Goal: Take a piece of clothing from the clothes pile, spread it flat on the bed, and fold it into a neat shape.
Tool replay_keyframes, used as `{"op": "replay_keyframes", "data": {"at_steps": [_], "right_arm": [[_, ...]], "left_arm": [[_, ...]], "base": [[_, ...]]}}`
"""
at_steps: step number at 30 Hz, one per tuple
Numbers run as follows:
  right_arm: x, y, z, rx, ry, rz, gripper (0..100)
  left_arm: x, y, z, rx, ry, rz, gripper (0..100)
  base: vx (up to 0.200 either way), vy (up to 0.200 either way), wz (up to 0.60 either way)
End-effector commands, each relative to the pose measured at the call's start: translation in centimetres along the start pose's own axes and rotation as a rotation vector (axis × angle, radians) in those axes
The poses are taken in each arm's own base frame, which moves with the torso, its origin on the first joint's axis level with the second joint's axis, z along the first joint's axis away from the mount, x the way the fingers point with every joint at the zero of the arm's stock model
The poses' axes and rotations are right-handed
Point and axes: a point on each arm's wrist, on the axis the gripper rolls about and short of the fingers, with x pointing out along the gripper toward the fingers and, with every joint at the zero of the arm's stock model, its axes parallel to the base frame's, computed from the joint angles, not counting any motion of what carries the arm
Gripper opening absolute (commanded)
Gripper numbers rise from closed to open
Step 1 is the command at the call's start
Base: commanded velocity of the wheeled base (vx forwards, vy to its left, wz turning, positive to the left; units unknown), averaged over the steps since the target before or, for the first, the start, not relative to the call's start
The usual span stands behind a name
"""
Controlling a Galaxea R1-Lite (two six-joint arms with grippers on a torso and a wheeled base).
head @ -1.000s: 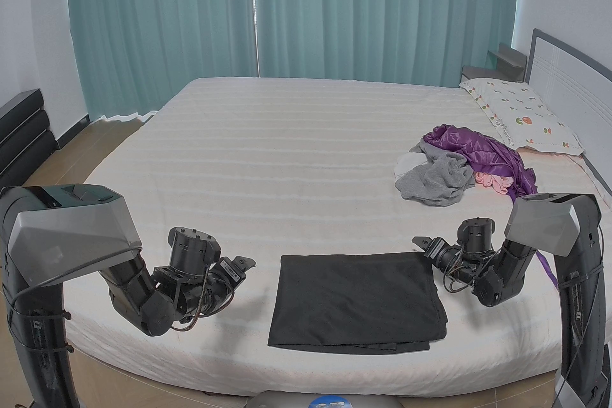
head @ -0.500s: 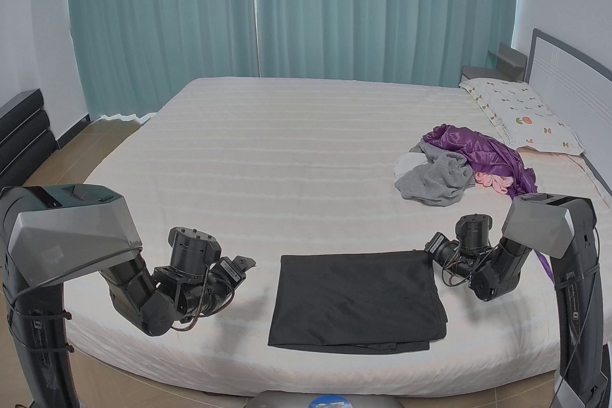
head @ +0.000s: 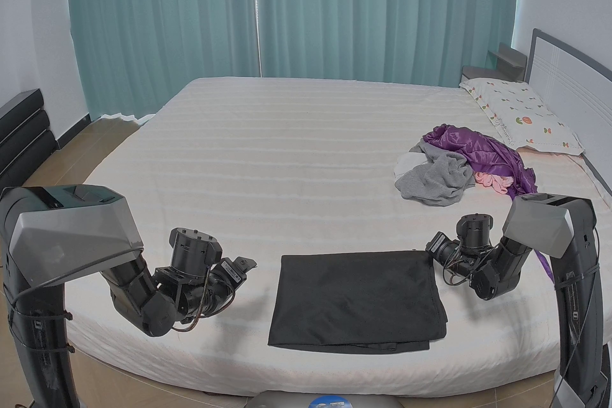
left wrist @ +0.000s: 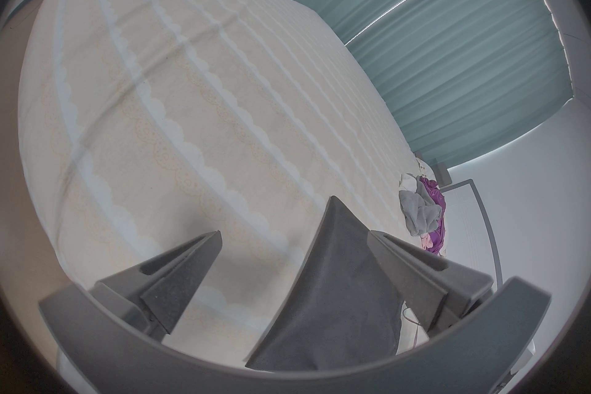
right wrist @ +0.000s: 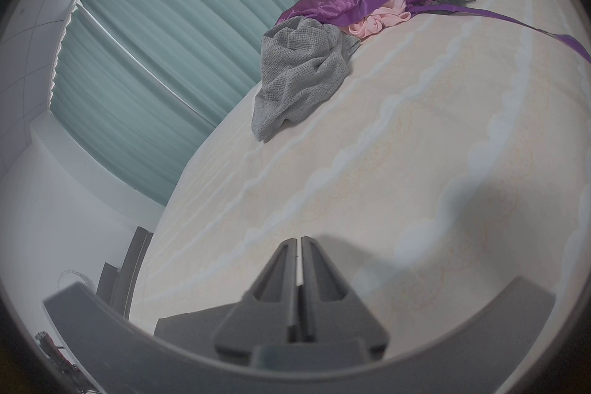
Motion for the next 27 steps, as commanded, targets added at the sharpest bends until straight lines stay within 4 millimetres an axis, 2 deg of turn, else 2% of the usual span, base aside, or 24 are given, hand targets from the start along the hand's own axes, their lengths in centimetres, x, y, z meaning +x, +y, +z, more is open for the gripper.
{"op": "replay_keyframes", "data": {"at_steps": [1, 6, 8, 12, 13, 14, 15, 19, 23, 27], "right_arm": [[0.0, 0.0, 0.0, 0.002, -0.004, 0.006, 100], [-0.6, 0.3, 0.7, 0.041, -0.014, 0.018, 100], [-1.5, 0.7, 1.5, 0.104, -0.031, 0.024, 100], [-6.6, 0.3, 2.4, 0.191, -0.028, -0.008, 100], [-7.6, 0.2, 2.4, 0.203, -0.029, -0.01, 100], [-7.8, 0.1, 2.4, 0.205, -0.029, -0.012, 100], [-9.6, -0.3, 2.2, 0.229, -0.03, -0.02, 100], [-12.3, -1.8, 1.2, 0.278, -0.011, -0.062, 100], [-12.7, -3.6, 0.9, 0.354, -0.008, -0.039, 100], [-12.6, -3.8, 1.0, 0.362, -0.002, -0.026, 100]], "left_arm": [[0.1, 0.1, -0.1, 0.002, 0.002, 0.004, 100], [0.1, 0.1, -0.1, 0.002, 0.002, 0.004, 100], [0.1, 0.0, -0.1, 0.002, 0.001, 0.003, 100], [0.1, 0.0, -0.2, 0.003, 0.003, 0.004, 100], [0.1, 0.0, -0.2, 0.001, 0.003, 0.004, 100], [0.1, 0.1, -0.2, 0.0, 0.003, 0.003, 100], [-0.1, 0.1, 0.0, -0.005, 0.001, 0.001, 100], [-0.1, 0.1, -0.2, -0.003, 0.006, 0.002, 100], [-0.2, 0.0, -0.2, -0.001, 0.007, -0.001, 100], [-0.3, -0.1, -0.3, 0.003, 0.007, -0.004, 100]], "base": [[0.0, 0.0, 0.0], [0.0, 0.0, 0.0], [0.0, 0.0, 0.0], [0.0, 0.0, 0.0], [0.0, 0.0, 0.0], [0.0, 0.0, 0.0], [0.0, 0.0, 0.0], [0.0, 0.0, 0.0], [0.0, 0.0, 0.0], [0.0, -0.15, 0.0]]}}
